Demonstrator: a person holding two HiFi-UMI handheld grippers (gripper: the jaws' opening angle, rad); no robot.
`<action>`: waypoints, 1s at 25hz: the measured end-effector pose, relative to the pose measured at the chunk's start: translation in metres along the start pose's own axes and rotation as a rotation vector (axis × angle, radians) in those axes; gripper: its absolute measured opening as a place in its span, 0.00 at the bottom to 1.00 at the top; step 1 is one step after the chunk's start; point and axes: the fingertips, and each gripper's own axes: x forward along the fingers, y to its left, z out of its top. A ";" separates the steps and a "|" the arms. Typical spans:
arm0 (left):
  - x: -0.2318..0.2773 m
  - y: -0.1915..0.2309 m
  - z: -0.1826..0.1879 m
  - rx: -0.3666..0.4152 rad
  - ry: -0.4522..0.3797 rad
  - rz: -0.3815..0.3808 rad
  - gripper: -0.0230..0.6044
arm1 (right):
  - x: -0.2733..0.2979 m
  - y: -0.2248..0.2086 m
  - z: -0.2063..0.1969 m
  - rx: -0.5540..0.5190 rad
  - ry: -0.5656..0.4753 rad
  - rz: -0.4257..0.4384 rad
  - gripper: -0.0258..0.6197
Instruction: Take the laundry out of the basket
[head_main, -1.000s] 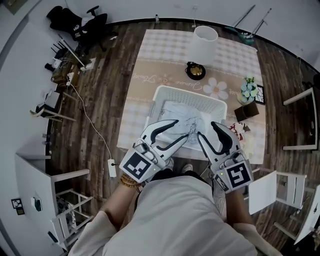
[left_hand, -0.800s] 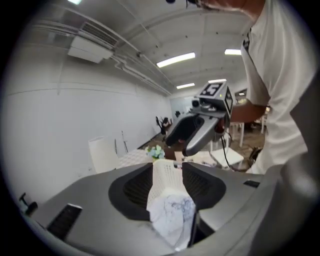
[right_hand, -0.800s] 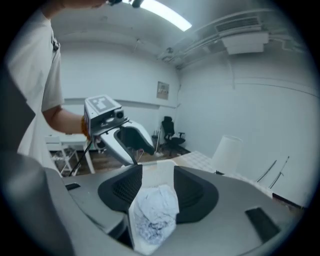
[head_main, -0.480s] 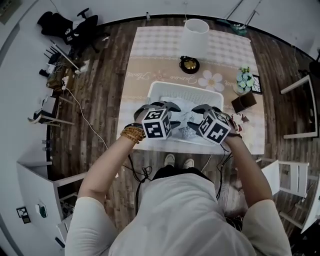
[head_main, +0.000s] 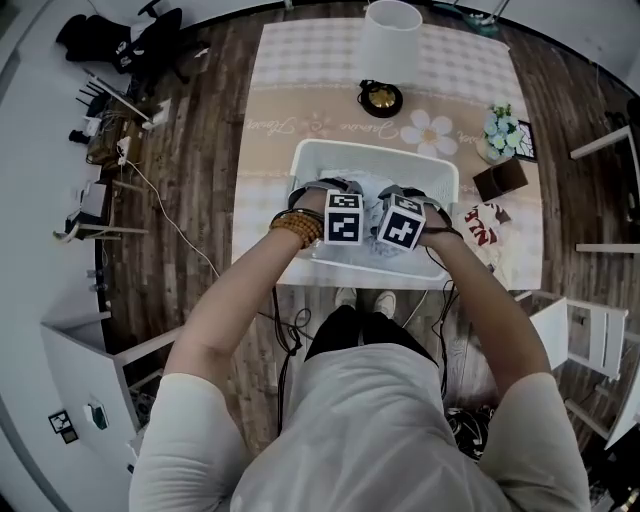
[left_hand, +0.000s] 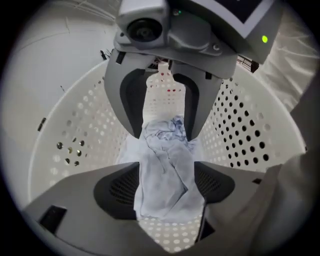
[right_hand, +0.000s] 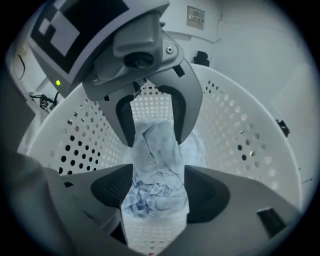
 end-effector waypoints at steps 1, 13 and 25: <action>0.010 -0.001 -0.005 0.008 0.024 -0.015 0.62 | 0.010 0.000 -0.004 -0.004 0.021 0.008 0.59; 0.094 -0.005 -0.034 0.011 0.118 -0.096 0.65 | 0.103 -0.005 -0.054 0.036 0.158 0.068 0.74; 0.090 -0.030 -0.035 -0.039 0.122 -0.243 0.30 | 0.101 0.027 -0.044 -0.122 0.140 0.151 0.30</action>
